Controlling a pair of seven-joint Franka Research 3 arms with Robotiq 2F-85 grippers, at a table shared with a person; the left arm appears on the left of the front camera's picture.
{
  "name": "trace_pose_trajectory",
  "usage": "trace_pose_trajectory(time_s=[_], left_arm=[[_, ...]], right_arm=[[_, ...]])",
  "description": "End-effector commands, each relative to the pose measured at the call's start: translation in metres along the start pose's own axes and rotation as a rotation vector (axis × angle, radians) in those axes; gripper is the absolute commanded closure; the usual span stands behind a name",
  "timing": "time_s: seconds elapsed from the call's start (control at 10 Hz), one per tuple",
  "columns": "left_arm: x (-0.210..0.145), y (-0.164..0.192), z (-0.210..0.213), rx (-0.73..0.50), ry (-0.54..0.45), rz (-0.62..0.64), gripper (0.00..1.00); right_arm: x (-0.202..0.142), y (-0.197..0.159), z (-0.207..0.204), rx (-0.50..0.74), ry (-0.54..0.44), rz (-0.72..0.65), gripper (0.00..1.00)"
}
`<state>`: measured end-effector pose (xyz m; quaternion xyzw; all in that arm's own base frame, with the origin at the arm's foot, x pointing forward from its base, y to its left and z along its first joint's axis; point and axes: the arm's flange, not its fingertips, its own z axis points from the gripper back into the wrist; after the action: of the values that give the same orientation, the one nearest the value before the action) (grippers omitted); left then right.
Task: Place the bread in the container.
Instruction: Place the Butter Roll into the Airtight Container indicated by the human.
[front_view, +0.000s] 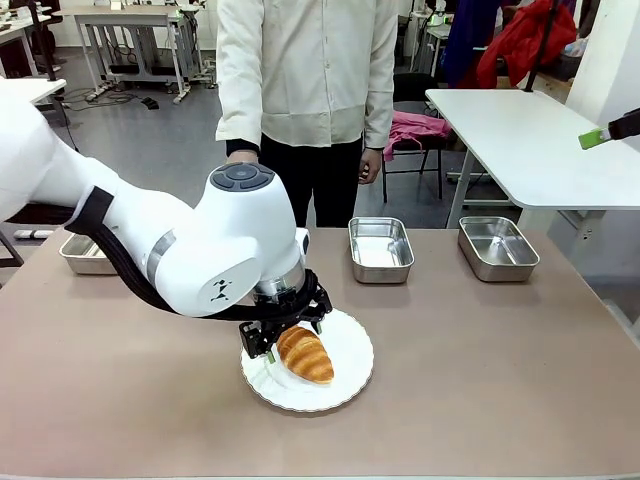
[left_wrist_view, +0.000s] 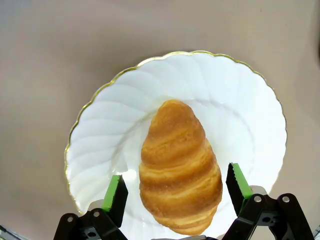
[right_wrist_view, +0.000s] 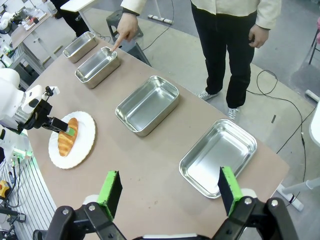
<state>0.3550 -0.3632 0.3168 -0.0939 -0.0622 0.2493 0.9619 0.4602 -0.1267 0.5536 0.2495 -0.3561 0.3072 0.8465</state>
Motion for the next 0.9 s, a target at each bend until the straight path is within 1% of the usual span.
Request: trace_pose_trajectory(time_s=[0.0,0.4,0.5,0.6,0.7,0.8], left_arm=[[-0.0029,-0.0056,-0.0089,-0.023,0.016,0.011,0.00],[-0.0027,-0.0104,-0.0137,0.004,0.047,0.002,0.00],[-0.0023,-0.0101,-0.0137,0.011,0.057,0.013,0.19],[-0.0013,-0.0102,-0.0117,0.021,0.047,0.017,0.19],[-0.0001,-0.0103,-0.0108,0.048,0.033,0.025,0.39],[0.0008,-0.0107,-0.0110,0.050,0.040,0.025,0.25]], right_arm=[[0.0014,0.0010,0.0011,0.003,-0.003,0.012,0.00],[0.0014,0.0010,0.0011,0.003,-0.003,0.012,0.00],[0.0014,0.0010,0.0011,0.003,-0.003,0.012,0.00],[0.0014,0.0010,0.0011,0.003,-0.003,0.012,0.00],[0.0014,0.0010,0.0011,0.003,-0.003,0.012,0.00],[0.0014,0.0010,0.0011,0.003,-0.003,0.012,0.00]])
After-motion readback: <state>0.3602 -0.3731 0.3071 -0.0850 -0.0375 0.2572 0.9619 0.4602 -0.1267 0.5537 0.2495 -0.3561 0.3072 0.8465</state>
